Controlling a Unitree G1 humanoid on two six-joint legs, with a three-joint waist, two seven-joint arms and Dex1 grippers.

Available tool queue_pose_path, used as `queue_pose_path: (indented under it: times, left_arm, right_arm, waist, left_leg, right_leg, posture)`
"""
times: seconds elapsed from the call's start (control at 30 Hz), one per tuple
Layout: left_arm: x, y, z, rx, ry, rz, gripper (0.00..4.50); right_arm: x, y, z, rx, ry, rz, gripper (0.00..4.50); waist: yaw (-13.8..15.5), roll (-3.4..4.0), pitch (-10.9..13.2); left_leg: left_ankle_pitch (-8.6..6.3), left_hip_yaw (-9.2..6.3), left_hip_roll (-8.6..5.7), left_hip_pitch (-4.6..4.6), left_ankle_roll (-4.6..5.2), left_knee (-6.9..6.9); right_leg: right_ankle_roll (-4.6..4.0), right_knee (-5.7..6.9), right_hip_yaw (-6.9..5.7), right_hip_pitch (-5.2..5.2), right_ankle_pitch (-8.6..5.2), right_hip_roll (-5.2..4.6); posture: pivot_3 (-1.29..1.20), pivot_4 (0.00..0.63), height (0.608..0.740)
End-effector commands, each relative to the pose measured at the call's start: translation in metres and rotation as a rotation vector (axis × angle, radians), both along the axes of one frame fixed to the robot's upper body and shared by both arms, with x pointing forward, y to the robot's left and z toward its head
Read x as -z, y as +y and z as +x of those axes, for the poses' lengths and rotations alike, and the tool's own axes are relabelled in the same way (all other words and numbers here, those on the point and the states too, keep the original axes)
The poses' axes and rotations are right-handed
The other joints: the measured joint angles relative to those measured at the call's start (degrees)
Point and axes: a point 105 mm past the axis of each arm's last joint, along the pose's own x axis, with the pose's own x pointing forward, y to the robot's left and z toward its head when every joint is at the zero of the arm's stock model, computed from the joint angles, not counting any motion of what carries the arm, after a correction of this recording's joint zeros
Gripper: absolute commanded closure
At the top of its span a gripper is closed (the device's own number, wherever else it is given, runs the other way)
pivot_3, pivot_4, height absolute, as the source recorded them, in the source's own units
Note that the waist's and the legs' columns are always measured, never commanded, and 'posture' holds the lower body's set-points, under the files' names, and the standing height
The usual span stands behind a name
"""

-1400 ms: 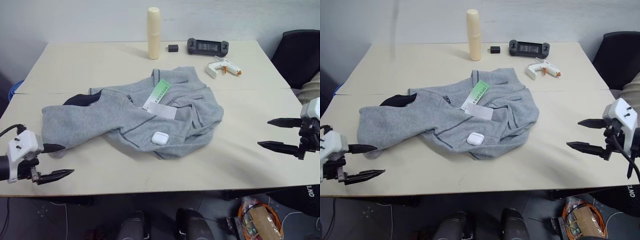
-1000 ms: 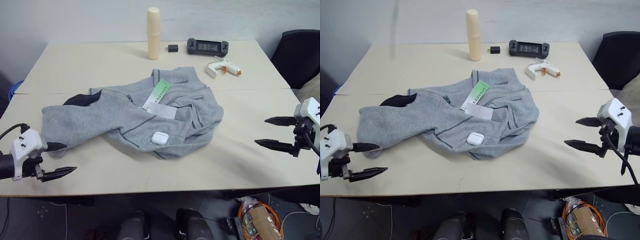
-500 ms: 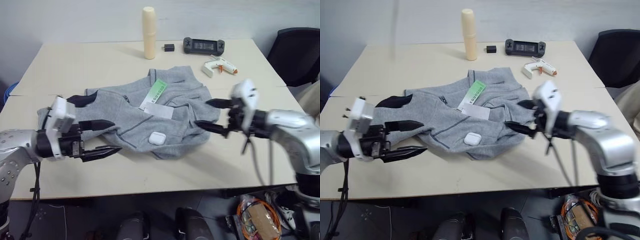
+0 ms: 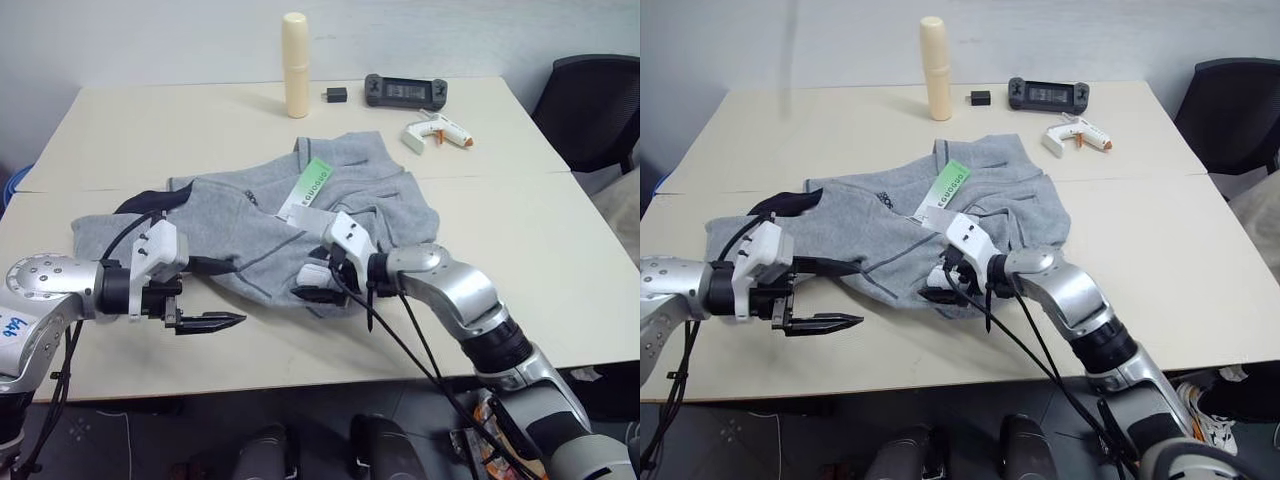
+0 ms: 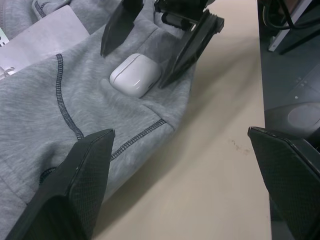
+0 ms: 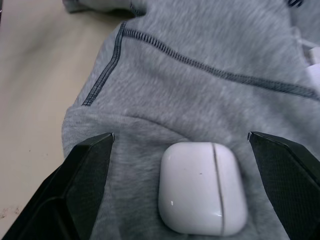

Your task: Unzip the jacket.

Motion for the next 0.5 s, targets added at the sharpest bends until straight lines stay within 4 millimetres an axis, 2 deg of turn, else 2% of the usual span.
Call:
queue_pose_path:
  times: [0.03, 0.07, 0.13, 0.23, 0.33, 0.4, 0.47, 0.5]
  left_arm:
    - [-0.011, 0.000, 0.004, 0.003, -0.062, 0.005, 0.00]
    - [-0.011, -0.001, 0.005, 0.004, -0.064, 0.005, 0.00]
    - [-0.012, -0.001, 0.005, 0.006, -0.071, 0.004, 0.00]
    - [-0.014, -0.003, 0.005, 0.007, -0.081, -0.001, 0.00]
    - [-0.016, -0.005, 0.007, 0.010, -0.099, -0.009, 0.00]
    - [-0.016, -0.007, 0.008, 0.012, -0.103, -0.015, 0.00]
    - [-0.017, -0.012, 0.008, 0.028, -0.106, -0.031, 0.00]
    - [-0.018, -0.016, 0.008, 0.038, -0.108, -0.040, 0.00]
  right_arm:
    - [0.007, 0.006, 0.005, 0.000, -0.022, -0.024, 0.02]
    - [0.009, 0.006, 0.006, 0.004, -0.023, -0.031, 0.02]
    - [0.015, 0.003, 0.009, 0.016, -0.019, -0.044, 0.29]
    - [0.019, -0.001, 0.012, 0.030, -0.016, -0.046, 1.22]
    - [0.014, -0.004, 0.010, 0.026, -0.027, -0.023, 2.16]
    - [0.009, -0.005, 0.007, 0.011, -0.038, 0.003, 2.20]
    - [-0.012, -0.013, -0.002, -0.007, -0.062, 0.095, 2.20]
    - [-0.025, -0.023, -0.002, 0.022, -0.082, 0.145, 2.20]
  waist:
    - [-0.1, -0.02, 0.0]
    - [-0.1, -0.02, 0.0]
    - [-0.1, -0.02, 0.0]
    - [-0.1, -0.02, 0.0]
    - [0.0, -0.02, 0.0]
    - [0.0, -0.03, 0.0]
    - [0.1, -0.03, 0.0]
    - [0.1, -0.03, 0.0]
  left_leg:
    - [0.00, 0.00, 0.00, 0.00, 0.00, 0.01]
    - [0.00, 0.01, 0.00, 0.01, 0.00, 0.01]
    - [0.00, 0.01, 0.00, 0.00, 0.00, -0.01]
    - [0.00, 0.01, 0.01, 0.00, 0.00, -0.01]
    - [0.00, 0.01, 0.01, 0.00, 0.00, -0.01]
    - [0.00, 0.00, 0.01, 0.00, 0.00, 0.00]
    - [0.00, -0.01, 0.00, 0.00, 0.00, -0.01]
    - [0.00, -0.06, 0.00, -0.05, 0.00, 0.00]
  right_leg:
    - [0.00, 0.00, -0.01, 0.01, 0.00, 0.00]
    - [0.00, 0.01, -0.01, 0.00, 0.00, 0.00]
    - [0.00, 0.02, 0.00, -0.02, 0.00, 0.00]
    - [0.00, 0.01, 0.01, -0.01, 0.00, 0.00]
    - [0.00, 0.02, 0.01, -0.01, 0.00, -0.01]
    - [0.00, 0.02, 0.01, 0.00, 0.00, -0.01]
    - [0.00, 0.01, 0.02, 0.00, 0.00, -0.02]
    - [0.00, -0.01, 0.02, 0.00, 0.00, -0.02]
  posture:
    - [0.00, 0.150, 0.740]
    - [0.00, 0.150, 0.740]
    - [0.00, 0.150, 0.740]
    - [0.00, 0.150, 0.740]
    - [0.00, 0.150, 0.740]
    - [0.00, 0.150, 0.740]
    - [0.00, 0.150, 0.740]
    - [0.00, 0.150, 0.740]
